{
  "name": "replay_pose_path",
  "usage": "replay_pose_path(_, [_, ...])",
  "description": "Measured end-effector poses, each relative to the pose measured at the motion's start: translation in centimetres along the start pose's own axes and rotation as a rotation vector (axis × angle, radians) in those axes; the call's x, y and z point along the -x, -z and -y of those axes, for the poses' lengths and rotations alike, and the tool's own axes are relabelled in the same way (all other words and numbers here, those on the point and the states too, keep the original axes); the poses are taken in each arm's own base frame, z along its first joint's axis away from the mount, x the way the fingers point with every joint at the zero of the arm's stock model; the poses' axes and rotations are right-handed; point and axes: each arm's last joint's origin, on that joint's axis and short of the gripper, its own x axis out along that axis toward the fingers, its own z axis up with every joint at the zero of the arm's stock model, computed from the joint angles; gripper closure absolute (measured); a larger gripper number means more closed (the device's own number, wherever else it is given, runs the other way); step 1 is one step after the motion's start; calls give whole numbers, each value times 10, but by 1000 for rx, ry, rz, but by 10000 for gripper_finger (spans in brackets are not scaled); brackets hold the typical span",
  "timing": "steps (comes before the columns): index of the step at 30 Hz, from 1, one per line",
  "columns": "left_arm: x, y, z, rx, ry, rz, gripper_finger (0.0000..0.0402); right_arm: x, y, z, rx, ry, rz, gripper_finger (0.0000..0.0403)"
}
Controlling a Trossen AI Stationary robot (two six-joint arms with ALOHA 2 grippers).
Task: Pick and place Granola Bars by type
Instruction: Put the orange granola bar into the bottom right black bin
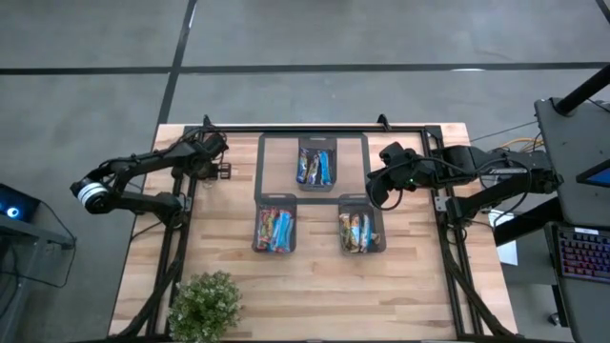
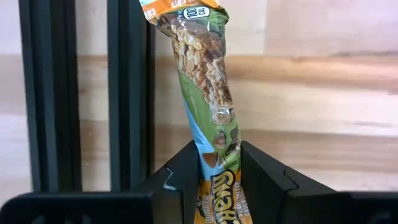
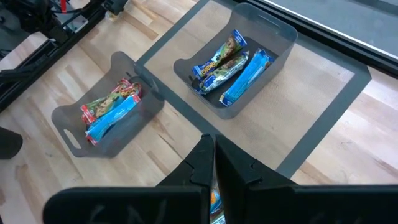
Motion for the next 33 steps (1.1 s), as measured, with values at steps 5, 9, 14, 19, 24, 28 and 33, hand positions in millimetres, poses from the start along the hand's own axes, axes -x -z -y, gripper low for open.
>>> replay_pose_path(5, [6, 0, 0, -10, 28, -36, 312, 0, 0, 0, 8, 0, 0, 394])
replay_pose_path(9, [17, 2, 2, -18, 78, -36, 312, 0, 0, 0, 12, 0, 0, 394])
replay_pose_path(14, [35, 1, 2, 0, 130, 11, 312, 0, 0, 0, 23, 0, 0, 394])
replay_pose_path(19, [58, -4, 5, 14, 197, 66, 312, 0, 0, 0, 28, -1, 1, 394])
replay_pose_path(24, [84, -7, 12, 9, 271, 112, 312, 0, 0, 0, 31, -1, 1, 394])
replay_pose_path(28, [108, -6, 22, -13, 355, 152, 312, 0, 0, 0, 34, -1, 1, 394])
replay_pose_path(33, [137, -1, 38, -44, 465, 190, 312, 0, 0, 0, 37, 0, 1, 394])
